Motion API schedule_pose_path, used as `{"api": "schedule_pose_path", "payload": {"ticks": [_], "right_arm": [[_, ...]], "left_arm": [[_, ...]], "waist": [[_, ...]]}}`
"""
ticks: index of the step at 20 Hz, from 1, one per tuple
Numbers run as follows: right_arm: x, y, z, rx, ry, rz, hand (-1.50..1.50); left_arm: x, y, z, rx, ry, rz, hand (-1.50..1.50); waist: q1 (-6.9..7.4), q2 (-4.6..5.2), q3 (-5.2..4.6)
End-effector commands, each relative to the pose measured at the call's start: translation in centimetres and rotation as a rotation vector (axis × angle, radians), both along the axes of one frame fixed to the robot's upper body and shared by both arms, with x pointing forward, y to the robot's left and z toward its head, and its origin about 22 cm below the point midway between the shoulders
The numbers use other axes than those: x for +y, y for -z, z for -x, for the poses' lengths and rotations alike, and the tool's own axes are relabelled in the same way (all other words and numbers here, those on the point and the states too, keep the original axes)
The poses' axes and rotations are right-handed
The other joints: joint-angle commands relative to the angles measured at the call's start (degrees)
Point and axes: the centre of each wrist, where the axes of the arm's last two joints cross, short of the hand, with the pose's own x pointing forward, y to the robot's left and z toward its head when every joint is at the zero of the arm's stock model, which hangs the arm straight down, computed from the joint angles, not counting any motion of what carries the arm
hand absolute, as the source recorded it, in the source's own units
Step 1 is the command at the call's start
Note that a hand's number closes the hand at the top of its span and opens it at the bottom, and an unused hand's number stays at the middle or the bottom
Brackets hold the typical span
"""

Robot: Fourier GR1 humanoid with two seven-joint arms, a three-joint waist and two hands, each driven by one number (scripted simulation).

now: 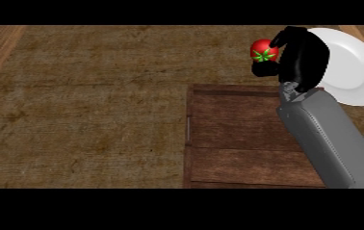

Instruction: Pick the tomato from the tray and place it in the plate

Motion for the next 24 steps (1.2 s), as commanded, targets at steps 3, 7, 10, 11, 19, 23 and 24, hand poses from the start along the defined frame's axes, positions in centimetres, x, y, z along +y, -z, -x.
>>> {"api": "schedule_pose_path", "payload": {"ticks": [3, 7, 10, 11, 19, 23, 24], "right_arm": [[-0.6, -1.2, -1.7, -0.173, 0.177, -0.150, 1.50], [-1.7, -1.6, -2.4, -0.287, 0.224, -0.192, 1.50], [-3.8, 0.0, -2.7, -0.294, 0.275, -0.141, 1.50], [-3.9, 0.3, -2.6, -0.307, 0.287, -0.149, 1.50], [-10.6, 1.4, -2.9, -0.378, 0.445, -0.064, 1.50], [-12.7, 2.8, -2.7, -0.371, 0.489, -0.056, 1.50], [-13.8, 1.7, -2.8, -0.385, 0.505, -0.051, 1.50]], "left_arm": [[-3.9, -3.7, -8.1, -0.391, 0.275, 0.056, 0.00], [-3.9, -3.0, -8.1, -0.382, 0.245, 0.058, 0.00], [-4.4, -3.0, -8.2, -0.396, 0.251, 0.067, 0.00], [-3.5, -3.5, -8.2, -0.403, 0.239, 0.048, 0.00], [-3.7, -3.0, -7.7, -0.397, 0.232, 0.047, 0.00], [-4.1, -2.9, -7.7, -0.413, 0.229, 0.059, 0.00], [-3.7, -3.1, -7.7, -0.411, 0.232, 0.042, 0.00]], "waist": [[-2.86, -0.15, -0.18], [-3.46, 0.07, -0.19], [-4.24, 0.39, -0.18], [-4.30, 0.16, -0.12], [-5.22, 0.55, 0.00], [-4.31, 0.81, 0.10], [-4.59, 0.65, 0.11]]}}
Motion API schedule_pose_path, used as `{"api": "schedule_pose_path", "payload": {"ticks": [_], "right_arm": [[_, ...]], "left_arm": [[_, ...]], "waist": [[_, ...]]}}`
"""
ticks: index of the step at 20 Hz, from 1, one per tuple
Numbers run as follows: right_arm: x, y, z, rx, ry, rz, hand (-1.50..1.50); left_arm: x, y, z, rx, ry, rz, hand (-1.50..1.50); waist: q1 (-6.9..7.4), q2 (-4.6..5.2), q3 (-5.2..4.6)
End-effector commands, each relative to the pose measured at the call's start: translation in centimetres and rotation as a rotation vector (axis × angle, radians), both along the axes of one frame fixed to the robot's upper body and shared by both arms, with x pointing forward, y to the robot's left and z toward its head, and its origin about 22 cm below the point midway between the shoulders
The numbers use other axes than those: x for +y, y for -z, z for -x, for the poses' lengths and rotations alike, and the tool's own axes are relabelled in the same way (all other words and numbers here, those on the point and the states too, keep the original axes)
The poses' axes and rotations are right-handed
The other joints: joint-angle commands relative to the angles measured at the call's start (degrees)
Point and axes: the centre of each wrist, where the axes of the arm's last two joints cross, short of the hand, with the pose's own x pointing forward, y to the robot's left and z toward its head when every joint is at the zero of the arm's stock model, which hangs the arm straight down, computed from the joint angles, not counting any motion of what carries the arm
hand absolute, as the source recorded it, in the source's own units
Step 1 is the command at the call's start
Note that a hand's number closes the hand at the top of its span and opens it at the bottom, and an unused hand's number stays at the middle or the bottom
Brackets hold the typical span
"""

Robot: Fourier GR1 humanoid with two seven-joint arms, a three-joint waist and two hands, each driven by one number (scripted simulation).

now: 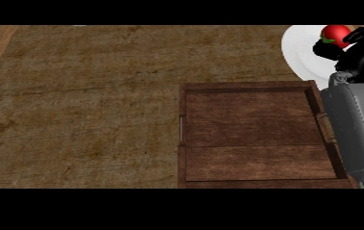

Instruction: Pick the tomato from the tray and place it in the plate

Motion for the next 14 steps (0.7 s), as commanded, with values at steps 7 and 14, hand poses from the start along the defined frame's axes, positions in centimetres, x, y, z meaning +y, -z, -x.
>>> {"api": "schedule_pose_path", "payload": {"ticks": [7, 14], "right_arm": [[-5.5, 1.4, 0.5, -0.078, 0.113, -0.007, 1.50], [-6.2, 6.2, 0.8, 0.212, 0.113, -0.249, -1.50]], "left_arm": [[-3.4, -3.7, -9.0, -0.404, 0.302, 0.025, 0.00], [-3.6, -3.5, -9.1, -0.404, 0.321, 0.031, 0.00]], "waist": [[-0.66, 0.34, -0.31], [-0.06, 0.62, -0.19]]}}
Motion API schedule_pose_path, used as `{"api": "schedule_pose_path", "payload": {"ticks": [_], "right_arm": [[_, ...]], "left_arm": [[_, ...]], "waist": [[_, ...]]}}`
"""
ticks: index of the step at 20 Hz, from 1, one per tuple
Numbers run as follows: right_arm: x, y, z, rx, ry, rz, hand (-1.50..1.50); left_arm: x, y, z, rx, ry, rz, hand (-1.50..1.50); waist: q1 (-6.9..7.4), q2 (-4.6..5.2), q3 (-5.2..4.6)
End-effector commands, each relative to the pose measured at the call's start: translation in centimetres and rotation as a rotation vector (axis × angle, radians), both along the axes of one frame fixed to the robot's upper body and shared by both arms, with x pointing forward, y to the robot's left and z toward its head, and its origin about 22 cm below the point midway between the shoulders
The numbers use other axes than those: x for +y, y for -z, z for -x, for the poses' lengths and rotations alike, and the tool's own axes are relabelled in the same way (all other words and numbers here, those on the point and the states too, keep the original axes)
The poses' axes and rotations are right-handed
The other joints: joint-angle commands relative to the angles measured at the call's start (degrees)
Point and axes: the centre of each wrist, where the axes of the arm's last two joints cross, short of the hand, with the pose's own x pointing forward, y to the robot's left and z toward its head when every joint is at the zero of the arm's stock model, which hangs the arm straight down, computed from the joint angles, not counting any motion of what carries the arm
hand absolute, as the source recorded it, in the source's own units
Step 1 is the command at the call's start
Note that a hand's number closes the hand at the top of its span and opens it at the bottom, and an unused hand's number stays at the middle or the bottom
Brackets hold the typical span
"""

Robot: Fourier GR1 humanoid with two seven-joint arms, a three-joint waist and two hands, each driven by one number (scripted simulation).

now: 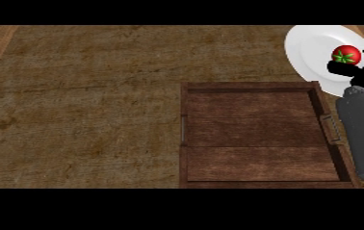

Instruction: Pick the tomato from the tray and place it in the plate

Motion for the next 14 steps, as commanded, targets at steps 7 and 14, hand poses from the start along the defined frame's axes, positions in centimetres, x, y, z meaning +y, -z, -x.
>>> {"api": "schedule_pose_path", "payload": {"ticks": [7, 14], "right_arm": [[-0.6, -0.6, -0.7, -0.090, -0.086, -0.076, -1.50], [-1.4, -3.3, -0.8, -0.330, -0.079, -0.104, -1.50]], "left_arm": [[-3.2, -3.4, -8.5, -0.379, 0.296, 0.028, 0.00], [-3.3, -3.1, -8.5, -0.369, 0.279, 0.022, 0.00]], "waist": [[-0.40, -0.23, 0.05], [-2.66, -0.92, -0.02]]}}
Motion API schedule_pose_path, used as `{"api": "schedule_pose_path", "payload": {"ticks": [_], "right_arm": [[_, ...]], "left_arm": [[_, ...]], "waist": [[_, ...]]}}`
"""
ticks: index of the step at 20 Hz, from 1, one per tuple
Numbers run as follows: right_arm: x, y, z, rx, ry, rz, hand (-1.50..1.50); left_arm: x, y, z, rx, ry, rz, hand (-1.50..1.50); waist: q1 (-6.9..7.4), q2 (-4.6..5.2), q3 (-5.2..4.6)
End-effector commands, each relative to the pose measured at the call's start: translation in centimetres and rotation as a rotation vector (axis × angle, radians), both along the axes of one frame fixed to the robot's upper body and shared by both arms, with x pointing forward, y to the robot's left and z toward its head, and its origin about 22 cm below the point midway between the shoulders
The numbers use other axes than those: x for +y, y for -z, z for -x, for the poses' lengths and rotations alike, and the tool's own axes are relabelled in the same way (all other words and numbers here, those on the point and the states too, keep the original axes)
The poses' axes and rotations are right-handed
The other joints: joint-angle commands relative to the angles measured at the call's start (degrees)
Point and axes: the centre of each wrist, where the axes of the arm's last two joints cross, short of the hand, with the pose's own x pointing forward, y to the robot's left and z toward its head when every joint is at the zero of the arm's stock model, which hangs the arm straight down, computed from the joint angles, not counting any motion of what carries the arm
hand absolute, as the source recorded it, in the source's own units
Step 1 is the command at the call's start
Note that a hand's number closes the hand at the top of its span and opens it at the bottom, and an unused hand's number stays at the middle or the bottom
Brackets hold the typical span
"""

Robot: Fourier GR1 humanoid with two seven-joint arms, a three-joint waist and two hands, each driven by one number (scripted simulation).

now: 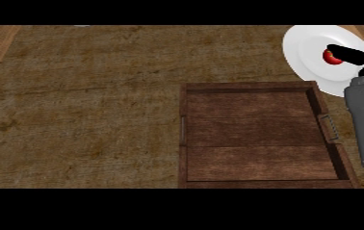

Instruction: Pick the tomato from the tray and place it in the plate

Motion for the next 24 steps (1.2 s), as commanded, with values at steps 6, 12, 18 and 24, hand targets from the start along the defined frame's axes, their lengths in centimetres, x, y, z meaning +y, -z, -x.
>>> {"api": "schedule_pose_path", "payload": {"ticks": [6, 12, 18, 24], "right_arm": [[-0.3, -0.7, 0.5, -0.157, -0.054, -0.123, -1.50], [0.3, 1.2, 1.6, -0.150, -0.207, -0.185, -1.50], [-0.5, 4.1, 3.8, -0.097, -0.325, -0.193, -1.50], [-1.4, 7.2, 6.2, -0.042, -0.362, -0.194, -1.50]], "left_arm": [[-3.1, -3.3, -8.8, -0.372, 0.265, 0.045, 0.00], [-2.7, -3.3, -8.1, -0.362, 0.233, 0.010, 0.00], [-2.9, -2.9, -7.5, -0.349, 0.222, 0.026, 0.00], [-2.7, -2.9, -7.6, -0.357, 0.223, 0.015, 0.00]], "waist": [[-3.54, -0.90, -0.39], [-5.17, -1.50, -0.41], [-6.08, -1.78, -0.69], [-5.90, -1.67, -0.93]]}}
